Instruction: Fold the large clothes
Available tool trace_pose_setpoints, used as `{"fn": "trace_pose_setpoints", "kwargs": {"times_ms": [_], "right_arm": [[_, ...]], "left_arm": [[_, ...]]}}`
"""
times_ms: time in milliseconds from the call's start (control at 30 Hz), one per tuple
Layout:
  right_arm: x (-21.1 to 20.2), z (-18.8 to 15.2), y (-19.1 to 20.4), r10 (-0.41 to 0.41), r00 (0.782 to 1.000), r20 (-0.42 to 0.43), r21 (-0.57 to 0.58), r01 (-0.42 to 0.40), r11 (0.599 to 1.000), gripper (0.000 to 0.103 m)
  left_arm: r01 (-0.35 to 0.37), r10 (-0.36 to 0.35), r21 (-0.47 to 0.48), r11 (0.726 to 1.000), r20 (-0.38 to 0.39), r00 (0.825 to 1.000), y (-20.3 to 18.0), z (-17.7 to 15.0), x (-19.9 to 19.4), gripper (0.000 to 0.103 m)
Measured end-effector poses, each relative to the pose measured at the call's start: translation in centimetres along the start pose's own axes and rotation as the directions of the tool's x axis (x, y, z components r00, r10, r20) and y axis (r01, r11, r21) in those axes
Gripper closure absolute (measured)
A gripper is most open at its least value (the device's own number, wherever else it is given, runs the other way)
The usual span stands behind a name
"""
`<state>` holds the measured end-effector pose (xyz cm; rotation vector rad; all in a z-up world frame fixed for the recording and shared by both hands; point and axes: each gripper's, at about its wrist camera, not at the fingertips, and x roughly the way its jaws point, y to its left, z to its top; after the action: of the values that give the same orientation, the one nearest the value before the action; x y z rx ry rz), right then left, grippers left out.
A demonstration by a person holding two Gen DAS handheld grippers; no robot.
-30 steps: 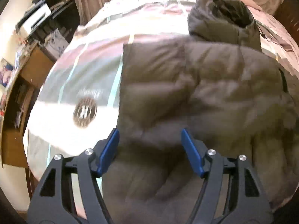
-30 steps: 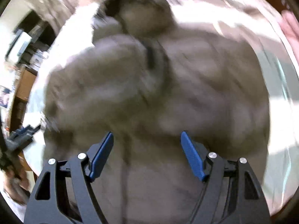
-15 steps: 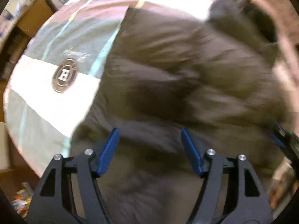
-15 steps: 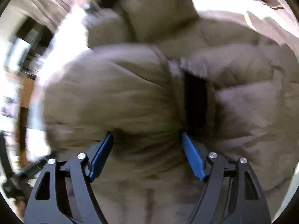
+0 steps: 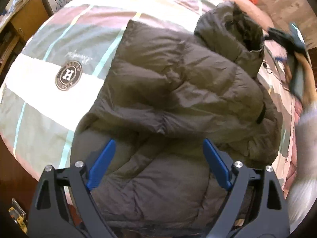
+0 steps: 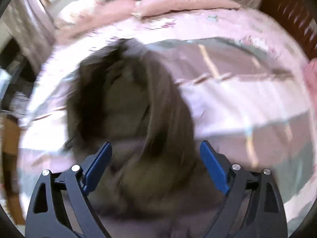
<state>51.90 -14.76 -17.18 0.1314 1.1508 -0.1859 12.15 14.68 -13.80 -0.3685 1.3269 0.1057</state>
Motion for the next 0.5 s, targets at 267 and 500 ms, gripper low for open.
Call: {"fn": "trace_pose_setpoints", "kwargs": {"times_ms": [267,500], "right_arm": [[5.9,3.0,1.2,-0.13,0.983,0.127,-0.03,0.135,0.99,0.012],[-0.2,1.2,-1.1,-0.081,0.95,0.302,0.06,0.066,0.996,0.095]], "left_arm": [[-0.071,0.072,0.04,0.997,-0.025,0.997,1.7,0.6,1.8,0.012],[-0.077,0.077,0.003,0.997,-0.012,0.997,2.6,0.8,1.5,0.012]]}}
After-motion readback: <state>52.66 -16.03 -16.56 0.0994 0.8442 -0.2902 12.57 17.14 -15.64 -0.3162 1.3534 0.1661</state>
